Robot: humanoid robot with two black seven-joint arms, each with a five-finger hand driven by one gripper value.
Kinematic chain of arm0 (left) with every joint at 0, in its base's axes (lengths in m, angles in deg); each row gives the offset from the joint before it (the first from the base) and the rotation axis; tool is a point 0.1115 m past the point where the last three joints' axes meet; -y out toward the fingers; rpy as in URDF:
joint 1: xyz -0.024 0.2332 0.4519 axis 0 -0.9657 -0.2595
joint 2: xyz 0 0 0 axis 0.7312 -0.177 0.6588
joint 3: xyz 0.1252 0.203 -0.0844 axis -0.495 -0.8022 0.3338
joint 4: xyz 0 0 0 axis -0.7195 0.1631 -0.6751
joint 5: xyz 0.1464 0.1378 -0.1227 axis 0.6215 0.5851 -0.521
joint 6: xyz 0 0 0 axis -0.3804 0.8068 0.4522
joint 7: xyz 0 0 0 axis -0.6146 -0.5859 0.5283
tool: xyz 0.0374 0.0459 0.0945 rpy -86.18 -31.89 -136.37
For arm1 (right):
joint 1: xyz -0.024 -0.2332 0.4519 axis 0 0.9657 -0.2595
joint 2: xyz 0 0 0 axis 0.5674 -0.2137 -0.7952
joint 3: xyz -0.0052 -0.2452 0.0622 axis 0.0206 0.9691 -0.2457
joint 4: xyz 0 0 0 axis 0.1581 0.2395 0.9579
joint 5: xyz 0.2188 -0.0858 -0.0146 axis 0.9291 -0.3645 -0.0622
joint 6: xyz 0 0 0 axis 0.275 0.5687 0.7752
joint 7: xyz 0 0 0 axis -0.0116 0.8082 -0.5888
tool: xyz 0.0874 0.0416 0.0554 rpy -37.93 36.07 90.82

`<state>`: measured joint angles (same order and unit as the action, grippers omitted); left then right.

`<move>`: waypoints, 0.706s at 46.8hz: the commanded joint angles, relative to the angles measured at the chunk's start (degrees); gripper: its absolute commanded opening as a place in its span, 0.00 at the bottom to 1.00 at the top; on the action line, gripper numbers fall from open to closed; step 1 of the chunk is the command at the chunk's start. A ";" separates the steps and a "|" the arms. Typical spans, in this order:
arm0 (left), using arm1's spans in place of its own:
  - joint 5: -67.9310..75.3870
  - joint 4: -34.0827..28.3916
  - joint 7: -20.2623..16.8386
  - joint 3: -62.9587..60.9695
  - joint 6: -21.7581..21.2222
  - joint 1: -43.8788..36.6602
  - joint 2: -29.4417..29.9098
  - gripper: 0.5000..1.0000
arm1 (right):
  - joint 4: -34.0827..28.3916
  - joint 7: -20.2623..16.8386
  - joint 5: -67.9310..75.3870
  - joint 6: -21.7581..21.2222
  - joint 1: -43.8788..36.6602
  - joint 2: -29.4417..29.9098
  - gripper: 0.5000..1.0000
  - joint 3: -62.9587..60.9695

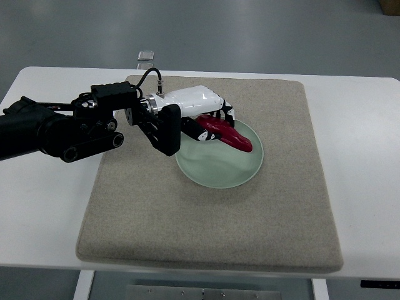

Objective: Place red pepper on plate with left hand
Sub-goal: 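Carry the held pepper with the left hand onto the green plate, then open the left hand's fingers to release the pepper on the plate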

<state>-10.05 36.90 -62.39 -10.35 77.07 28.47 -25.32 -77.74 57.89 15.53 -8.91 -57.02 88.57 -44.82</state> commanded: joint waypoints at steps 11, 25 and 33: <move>1.38 0.00 0.02 -0.19 0.05 -1.09 -1.11 0.00 | 0.00 0.00 0.00 0.00 0.01 0.00 0.86 0.00; 1.82 -0.09 0.03 -0.01 -0.04 -1.70 -1.38 0.00 | 0.00 0.00 0.00 0.00 0.01 0.00 0.86 0.00; 1.73 -0.18 0.03 -0.01 -0.22 -2.50 -1.47 0.00 | 0.00 0.00 0.00 0.00 0.01 0.00 0.86 0.00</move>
<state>-8.24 36.81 -62.37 -10.36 76.90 26.13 -26.78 -77.74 57.89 15.55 -8.91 -57.01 88.57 -44.82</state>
